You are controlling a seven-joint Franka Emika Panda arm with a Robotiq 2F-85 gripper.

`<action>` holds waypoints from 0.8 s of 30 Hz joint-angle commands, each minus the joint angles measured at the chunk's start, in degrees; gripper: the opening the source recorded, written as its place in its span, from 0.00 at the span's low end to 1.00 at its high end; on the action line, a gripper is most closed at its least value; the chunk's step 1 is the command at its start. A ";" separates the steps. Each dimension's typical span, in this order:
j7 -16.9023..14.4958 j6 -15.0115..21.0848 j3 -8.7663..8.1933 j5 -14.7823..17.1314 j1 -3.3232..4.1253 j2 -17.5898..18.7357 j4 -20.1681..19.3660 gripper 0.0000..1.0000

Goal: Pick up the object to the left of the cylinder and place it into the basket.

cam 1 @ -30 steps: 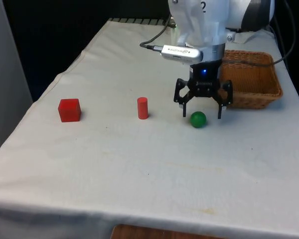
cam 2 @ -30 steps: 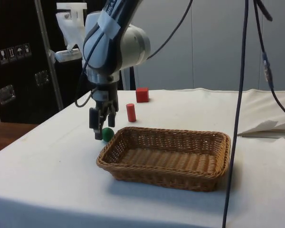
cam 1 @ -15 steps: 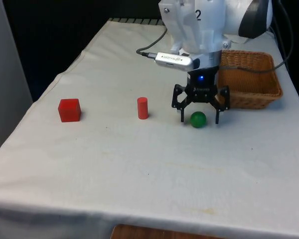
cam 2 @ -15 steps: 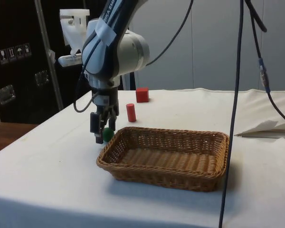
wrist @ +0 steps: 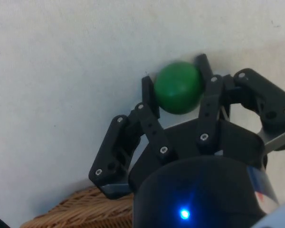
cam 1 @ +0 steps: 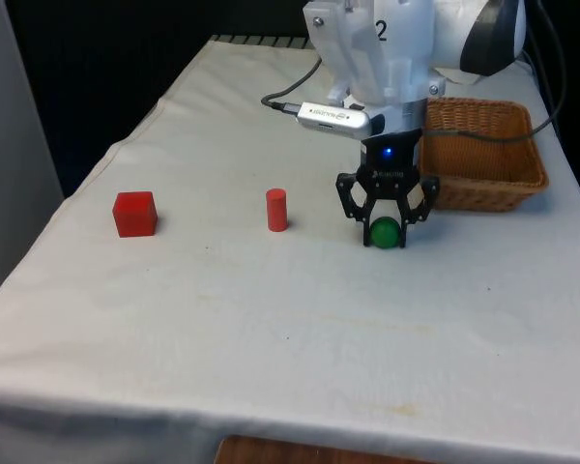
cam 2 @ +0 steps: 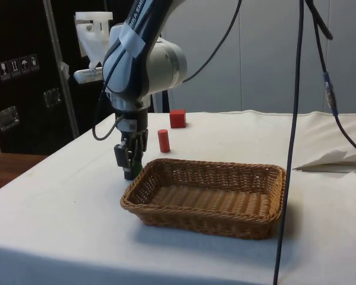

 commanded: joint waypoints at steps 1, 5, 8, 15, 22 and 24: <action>0.00 0.00 0.00 0.00 0.00 0.00 0.00 0.00; -0.69 0.29 0.57 0.74 -0.52 -0.57 -0.11 0.00; -0.40 0.06 0.17 0.40 -0.11 -1.32 -0.63 0.00; 0.00 -0.11 -0.34 -0.17 0.29 -3.78 -2.29 0.00; 0.23 -0.17 -0.63 -0.63 0.52 -6.25 -3.90 0.00; 0.34 -0.23 -0.69 -0.86 0.63 -6.99 -4.35 0.00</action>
